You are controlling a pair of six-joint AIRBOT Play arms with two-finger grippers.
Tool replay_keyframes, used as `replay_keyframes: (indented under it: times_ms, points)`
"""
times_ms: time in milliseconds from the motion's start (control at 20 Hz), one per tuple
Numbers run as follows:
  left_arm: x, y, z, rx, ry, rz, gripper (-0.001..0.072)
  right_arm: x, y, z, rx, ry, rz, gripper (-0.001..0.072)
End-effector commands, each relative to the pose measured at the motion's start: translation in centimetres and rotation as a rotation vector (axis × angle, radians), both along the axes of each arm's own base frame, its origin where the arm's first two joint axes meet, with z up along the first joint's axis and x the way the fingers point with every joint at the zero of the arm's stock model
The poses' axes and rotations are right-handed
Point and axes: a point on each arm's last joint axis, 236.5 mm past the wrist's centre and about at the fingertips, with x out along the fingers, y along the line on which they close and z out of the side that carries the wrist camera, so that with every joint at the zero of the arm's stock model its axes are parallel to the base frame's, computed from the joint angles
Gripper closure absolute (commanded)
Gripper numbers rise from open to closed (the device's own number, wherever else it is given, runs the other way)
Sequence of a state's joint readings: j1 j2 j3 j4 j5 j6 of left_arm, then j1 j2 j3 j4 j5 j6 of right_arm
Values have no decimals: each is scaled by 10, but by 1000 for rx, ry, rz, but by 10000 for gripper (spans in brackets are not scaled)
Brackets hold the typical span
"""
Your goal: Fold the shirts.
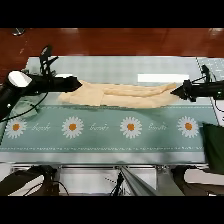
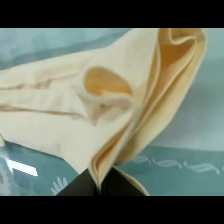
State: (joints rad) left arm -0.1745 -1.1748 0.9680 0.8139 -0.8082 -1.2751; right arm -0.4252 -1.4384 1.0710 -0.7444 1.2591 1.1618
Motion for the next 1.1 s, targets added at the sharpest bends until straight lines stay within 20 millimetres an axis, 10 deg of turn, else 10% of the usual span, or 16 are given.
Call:
replay_keyframes:
  times_ms: [0,350,650,900,1050]
  points:
    - [-17,-46,1,-28,-3,-87,670,-45,-10,41,-203,-52,29,695]
    - [-50,-197,-33,-53,-12,-306,670,-141,31,119,-288,-257,-57,696]
    - [-109,-302,-87,-40,206,-562,670,-160,55,146,-229,-322,-65,696]
    - [-193,-350,-112,-52,375,-749,670,-157,57,149,-216,-337,-63,696]
    - [-181,-347,-96,-72,360,-725,670,-154,58,144,-202,-313,-53,696]
